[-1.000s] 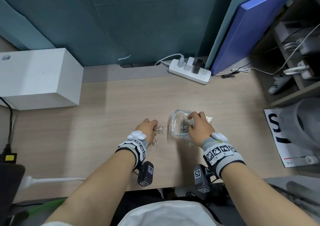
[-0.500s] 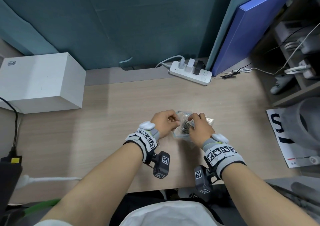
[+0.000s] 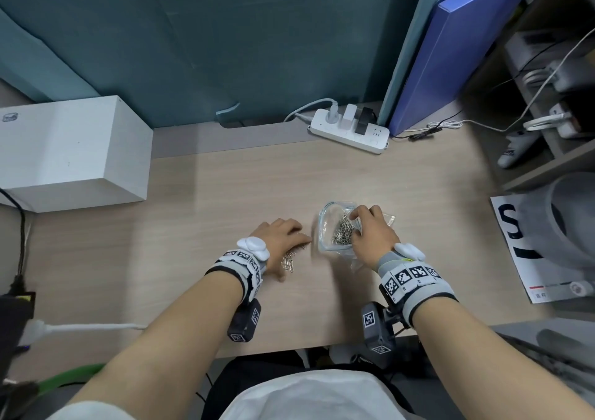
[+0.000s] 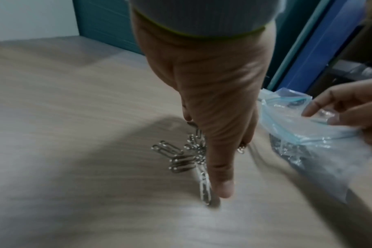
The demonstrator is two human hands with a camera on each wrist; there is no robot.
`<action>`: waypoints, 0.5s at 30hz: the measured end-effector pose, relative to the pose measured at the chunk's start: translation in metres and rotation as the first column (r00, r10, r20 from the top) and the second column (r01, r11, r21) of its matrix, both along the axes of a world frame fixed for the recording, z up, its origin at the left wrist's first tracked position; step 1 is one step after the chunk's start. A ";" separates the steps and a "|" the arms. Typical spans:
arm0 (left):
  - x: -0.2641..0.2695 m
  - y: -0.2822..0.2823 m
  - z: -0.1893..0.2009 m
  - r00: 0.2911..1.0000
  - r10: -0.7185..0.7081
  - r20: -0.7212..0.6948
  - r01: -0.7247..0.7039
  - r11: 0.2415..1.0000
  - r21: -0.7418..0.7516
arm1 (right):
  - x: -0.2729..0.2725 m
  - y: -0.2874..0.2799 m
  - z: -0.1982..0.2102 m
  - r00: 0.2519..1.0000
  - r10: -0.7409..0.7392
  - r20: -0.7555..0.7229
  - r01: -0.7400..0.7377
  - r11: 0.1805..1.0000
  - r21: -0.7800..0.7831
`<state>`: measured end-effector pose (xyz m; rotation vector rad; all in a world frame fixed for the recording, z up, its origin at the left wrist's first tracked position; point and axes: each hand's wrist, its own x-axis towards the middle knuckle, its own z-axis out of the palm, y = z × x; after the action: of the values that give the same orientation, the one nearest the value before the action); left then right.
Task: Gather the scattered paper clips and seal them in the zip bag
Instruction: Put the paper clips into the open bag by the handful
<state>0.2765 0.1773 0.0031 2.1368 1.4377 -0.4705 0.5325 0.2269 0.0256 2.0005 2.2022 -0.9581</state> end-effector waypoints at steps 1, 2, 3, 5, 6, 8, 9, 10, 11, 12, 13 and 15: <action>-0.001 -0.001 -0.001 1.000 0.000 -0.018 0.000 1.000 0.001 | 0.000 0.000 0.000 1.000 0.000 0.001 0.000 1.000 -0.002; -0.001 -0.002 -0.002 1.000 0.017 -0.014 -0.017 1.000 0.010 | -0.001 0.000 0.001 1.000 0.001 0.001 -0.001 1.000 -0.003; -0.001 -0.002 -0.003 0.999 0.042 0.006 -0.042 0.999 0.024 | -0.002 0.001 0.001 1.000 0.003 0.000 -0.003 1.000 -0.004; -0.001 -0.001 -0.005 0.995 0.086 0.052 -0.089 0.995 0.043 | -0.003 0.001 0.003 1.000 0.005 -0.006 -0.005 1.000 -0.004; 0.000 0.000 -0.006 0.993 0.101 0.064 -0.104 0.994 0.044 | -0.003 0.001 0.003 1.000 0.007 -0.005 -0.007 1.000 -0.003; 0.001 0.003 -0.007 0.989 0.122 0.078 -0.126 0.991 0.041 | -0.003 0.001 0.004 1.000 0.009 -0.001 -0.009 1.000 -0.005; 0.002 0.003 -0.008 0.988 0.131 0.081 -0.134 0.990 0.037 | -0.003 0.001 0.004 1.000 0.011 0.003 -0.011 1.000 -0.003; 0.003 0.004 -0.009 0.987 0.137 0.085 -0.141 0.989 0.034 | -0.003 0.000 0.004 1.000 0.012 0.006 -0.012 1.000 -0.002; 0.002 0.004 -0.010 0.985 0.144 0.090 -0.148 0.988 0.033 | -0.003 0.000 0.004 1.000 0.012 0.007 -0.012 1.000 0.001; 0.002 0.003 -0.012 0.983 0.154 0.104 -0.158 0.987 0.031 | -0.002 0.000 0.005 1.000 0.013 0.010 -0.013 1.000 0.003; 0.002 0.003 -0.014 0.978 0.171 0.122 -0.176 0.984 0.032 | -0.002 0.000 0.005 1.000 0.015 0.012 -0.015 1.000 0.002; 0.001 0.001 -0.017 0.958 0.238 0.161 -0.245 0.969 0.024 | -0.001 0.000 0.005 1.000 0.022 0.014 -0.022 1.000 0.000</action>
<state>0.2779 0.1784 -0.0134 1.9479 1.6028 -0.1768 0.5320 0.2270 0.0304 1.9723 2.2123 -0.9383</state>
